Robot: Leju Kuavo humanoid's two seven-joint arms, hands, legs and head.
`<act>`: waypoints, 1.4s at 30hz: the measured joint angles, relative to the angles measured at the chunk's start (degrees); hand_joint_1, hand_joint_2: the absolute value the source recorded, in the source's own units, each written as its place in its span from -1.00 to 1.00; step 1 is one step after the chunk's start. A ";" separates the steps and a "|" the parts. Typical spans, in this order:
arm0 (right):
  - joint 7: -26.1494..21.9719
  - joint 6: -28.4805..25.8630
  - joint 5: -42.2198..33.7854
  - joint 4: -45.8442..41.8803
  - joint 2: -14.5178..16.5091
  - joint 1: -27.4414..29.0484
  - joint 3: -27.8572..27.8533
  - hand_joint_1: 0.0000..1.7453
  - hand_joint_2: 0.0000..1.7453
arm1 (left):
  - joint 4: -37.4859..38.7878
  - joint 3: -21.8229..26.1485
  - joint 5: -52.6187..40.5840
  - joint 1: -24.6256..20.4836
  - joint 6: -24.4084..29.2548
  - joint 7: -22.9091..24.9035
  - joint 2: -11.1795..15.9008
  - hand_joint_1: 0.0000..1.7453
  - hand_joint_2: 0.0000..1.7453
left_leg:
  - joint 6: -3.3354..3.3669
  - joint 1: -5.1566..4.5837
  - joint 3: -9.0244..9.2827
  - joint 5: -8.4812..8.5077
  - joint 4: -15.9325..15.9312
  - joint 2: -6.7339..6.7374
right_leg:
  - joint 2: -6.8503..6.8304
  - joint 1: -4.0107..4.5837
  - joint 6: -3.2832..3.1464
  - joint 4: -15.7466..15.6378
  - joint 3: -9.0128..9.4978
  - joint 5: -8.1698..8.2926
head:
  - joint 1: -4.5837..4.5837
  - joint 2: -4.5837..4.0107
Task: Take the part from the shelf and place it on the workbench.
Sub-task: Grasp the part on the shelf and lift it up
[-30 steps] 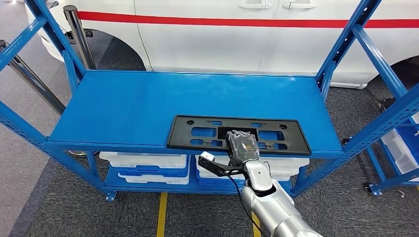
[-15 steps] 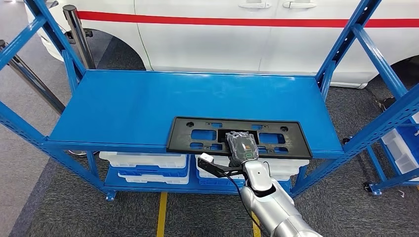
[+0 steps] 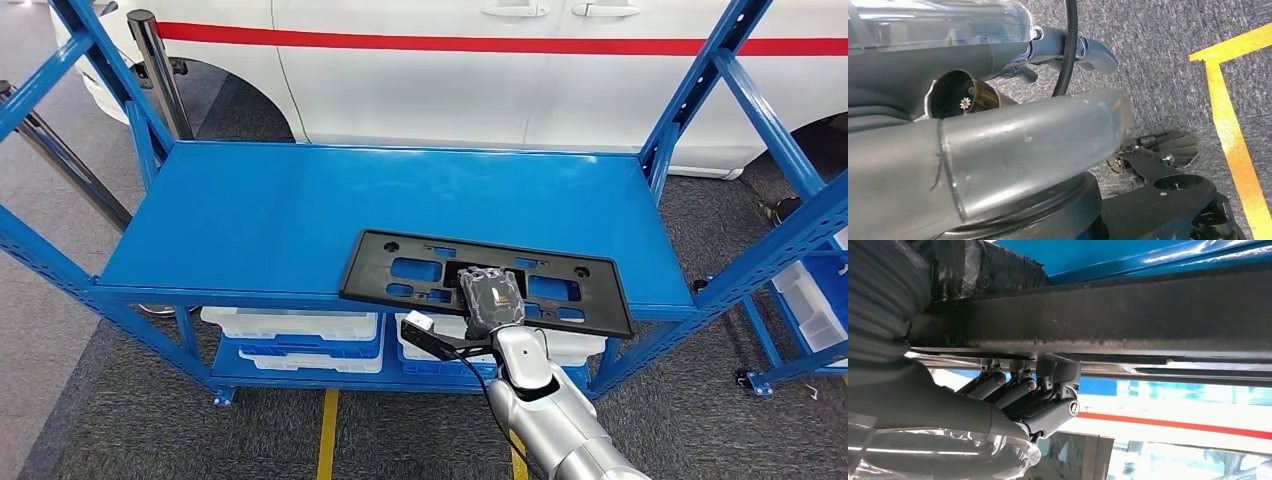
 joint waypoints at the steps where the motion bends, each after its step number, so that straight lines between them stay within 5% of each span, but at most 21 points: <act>1: -0.02 -0.06 0.01 -0.02 -0.03 0.01 0.00 0.88 1.00 | 0.00 0.00 -0.07 0.00 0.01 -0.11 0.00 -1.00 -1.00 | 0.00 0.00 0.00 0.00 0.00 0.00 | 0.00 0.00 0.00 0.00 0.00 0.00 | 0.00 0.00; 13: -0.22 -0.42 0.12 -0.16 -0.14 0.12 0.00 0.86 1.00 | 0.00 0.00 -0.22 -0.01 0.01 -0.72 0.00 -1.00 -1.00 | 0.00 0.00 0.00 0.00 0.00 0.00 | 0.00 0.00 0.00 0.00 0.00 0.00 | 0.00 0.00; 17: -0.25 -0.42 0.12 -0.16 -0.16 0.13 0.00 0.88 1.00 | 0.00 0.00 -0.22 -0.01 0.01 -0.78 0.00 -1.00 1.00 | 0.00 0.00 0.00 0.00 0.00 0.00 | 0.00 0.00 0.00 0.00 0.00 0.00 | 0.00 0.00; 37: -1.81 -2.52 0.69 -0.93 -0.66 1.15 0.00 0.86 1.00 | 0.00 0.07 -0.69 -0.26 1.96 -0.55 0.00 -1.00 1.00 | 0.00 0.00 0.00 0.00 0.00 0.00 | 0.00 0.00 0.00 0.00 0.00 0.00 | 0.00 0.00; 42: -3.30 -11.06 5.72 -2.97 -1.41 3.00 0.55 0.86 1.00 | 0.00 0.20 -1.45 -0.25 1.26 -0.46 0.01 -1.00 1.00 | 0.00 -0.01 -0.07 0.00 0.01 0.00 | 0.00 0.00 0.00 0.01 -0.03 0.00 | -0.01 0.00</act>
